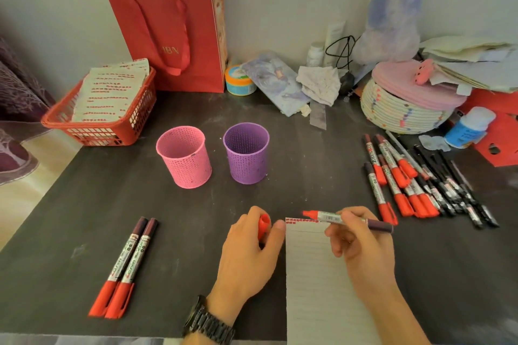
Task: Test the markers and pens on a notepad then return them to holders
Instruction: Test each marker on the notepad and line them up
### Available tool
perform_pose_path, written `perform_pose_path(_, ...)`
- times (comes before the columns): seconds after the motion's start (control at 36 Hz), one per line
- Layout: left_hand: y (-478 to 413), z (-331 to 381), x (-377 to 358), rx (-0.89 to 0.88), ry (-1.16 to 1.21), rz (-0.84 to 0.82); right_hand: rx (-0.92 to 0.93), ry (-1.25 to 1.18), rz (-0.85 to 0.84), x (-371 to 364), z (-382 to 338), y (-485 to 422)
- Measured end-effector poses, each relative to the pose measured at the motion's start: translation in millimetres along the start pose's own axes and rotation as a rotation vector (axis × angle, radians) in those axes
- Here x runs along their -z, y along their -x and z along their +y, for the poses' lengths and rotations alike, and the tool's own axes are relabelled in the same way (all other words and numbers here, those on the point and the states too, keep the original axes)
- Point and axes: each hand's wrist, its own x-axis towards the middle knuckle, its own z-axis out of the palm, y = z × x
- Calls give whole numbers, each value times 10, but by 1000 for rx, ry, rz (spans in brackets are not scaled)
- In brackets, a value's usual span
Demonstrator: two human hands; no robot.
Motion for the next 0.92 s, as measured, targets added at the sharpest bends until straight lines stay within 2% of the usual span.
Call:
perform_pose_path(0.14, 59, -25, 53, 11, 225, -25, 20, 35, -21, 33, 22, 6)
perform_pose_path(0.28, 30, -6, 71, -6, 162, -38, 81, 67, -86, 37, 16, 30)
perform_pose_path(0.39, 24, 22, 88, -93, 119, -12, 108, 110, -136, 23, 7, 50)
perform_pose_path(0.92, 3, 66, 146, -207, 184, -43, 127, 102, -205, 62, 32, 31)
